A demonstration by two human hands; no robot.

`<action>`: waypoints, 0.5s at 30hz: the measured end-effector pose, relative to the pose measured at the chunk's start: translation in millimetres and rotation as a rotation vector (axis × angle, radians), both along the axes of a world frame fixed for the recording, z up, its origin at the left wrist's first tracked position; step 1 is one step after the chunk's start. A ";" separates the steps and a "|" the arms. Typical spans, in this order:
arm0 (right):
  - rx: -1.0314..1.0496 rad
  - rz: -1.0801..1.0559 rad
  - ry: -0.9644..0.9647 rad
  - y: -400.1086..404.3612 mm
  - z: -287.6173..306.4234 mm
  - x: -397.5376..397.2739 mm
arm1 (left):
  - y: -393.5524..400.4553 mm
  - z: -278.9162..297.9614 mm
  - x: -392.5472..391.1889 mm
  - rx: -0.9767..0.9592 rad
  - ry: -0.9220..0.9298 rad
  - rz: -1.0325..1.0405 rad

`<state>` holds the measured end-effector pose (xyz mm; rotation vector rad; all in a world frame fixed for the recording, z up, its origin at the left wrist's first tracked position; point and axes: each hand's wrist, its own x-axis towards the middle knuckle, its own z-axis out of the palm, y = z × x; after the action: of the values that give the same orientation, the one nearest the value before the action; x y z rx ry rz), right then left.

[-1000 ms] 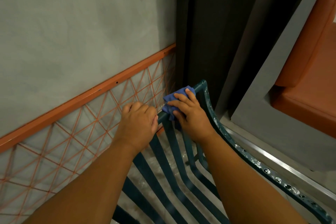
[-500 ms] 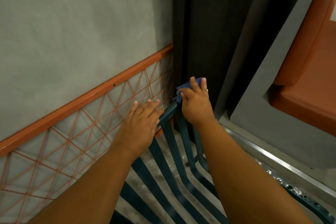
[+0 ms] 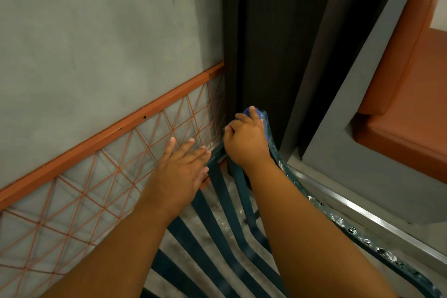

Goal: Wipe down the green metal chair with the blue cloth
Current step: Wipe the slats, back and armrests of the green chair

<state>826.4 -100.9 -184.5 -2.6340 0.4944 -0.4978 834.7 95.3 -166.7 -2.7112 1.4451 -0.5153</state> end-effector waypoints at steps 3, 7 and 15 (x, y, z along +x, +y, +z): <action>0.004 0.123 -0.182 -7.0 -1.1 -14.8 | 0.4 0.8 -0.5 0.008 0.013 0.005; -0.037 0.092 0.006 -35.2 3.8 6.1 | 1.1 0.6 -0.1 0.012 0.016 0.010; -0.036 0.181 -0.068 -22.9 5.2 -6.5 | 0.5 0.1 -0.3 -0.002 0.012 0.000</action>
<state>819.9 -123.8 -179.3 -2.6532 0.2252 -0.5402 834.4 95.8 -166.6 -2.7211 1.4474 -0.5017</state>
